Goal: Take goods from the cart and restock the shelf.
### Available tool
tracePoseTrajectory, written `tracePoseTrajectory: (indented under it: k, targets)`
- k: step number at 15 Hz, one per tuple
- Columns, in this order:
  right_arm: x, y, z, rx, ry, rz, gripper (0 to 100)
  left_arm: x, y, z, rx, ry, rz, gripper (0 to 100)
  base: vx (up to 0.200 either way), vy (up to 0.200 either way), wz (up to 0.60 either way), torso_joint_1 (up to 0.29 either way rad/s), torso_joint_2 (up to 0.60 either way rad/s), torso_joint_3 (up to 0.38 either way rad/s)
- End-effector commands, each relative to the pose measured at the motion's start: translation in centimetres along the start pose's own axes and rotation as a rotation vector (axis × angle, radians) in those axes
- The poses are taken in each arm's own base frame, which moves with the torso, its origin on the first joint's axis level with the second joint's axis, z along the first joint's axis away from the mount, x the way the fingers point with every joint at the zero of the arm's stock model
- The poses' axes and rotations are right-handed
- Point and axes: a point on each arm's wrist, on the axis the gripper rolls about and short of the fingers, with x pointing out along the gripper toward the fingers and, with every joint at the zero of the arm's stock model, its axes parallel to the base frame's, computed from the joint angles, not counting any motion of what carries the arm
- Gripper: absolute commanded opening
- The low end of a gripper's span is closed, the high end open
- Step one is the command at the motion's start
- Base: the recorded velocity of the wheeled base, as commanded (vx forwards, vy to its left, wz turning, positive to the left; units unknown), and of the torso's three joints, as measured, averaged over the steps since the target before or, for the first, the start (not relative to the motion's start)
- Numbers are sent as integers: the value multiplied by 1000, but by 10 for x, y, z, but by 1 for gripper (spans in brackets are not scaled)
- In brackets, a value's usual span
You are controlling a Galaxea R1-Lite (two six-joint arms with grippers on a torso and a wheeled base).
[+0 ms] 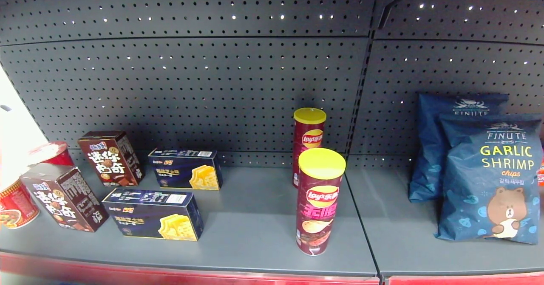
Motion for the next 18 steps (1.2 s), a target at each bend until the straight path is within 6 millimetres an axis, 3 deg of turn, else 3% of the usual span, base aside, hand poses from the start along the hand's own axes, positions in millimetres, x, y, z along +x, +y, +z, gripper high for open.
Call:
tracePoseTrajectory:
  k: [1, 3, 18]
  targets:
    - [0, 0, 0, 5, 6, 0, 100, 0, 0, 0, -7, 2, 3, 100, 0, 0, 0, 0, 0, 0]
    - [0, 0, 0, -5, 6, -5, 100, 0, 0, 0, -71, -3, 14, 100, 0, 0, 0, 0, 0, 0]
    - [0, 1, 0, -7, 8, 32, 100, -4, -1, -2, -8, -59, 35, 100, 0, 0, -40, 0, 0, 0]
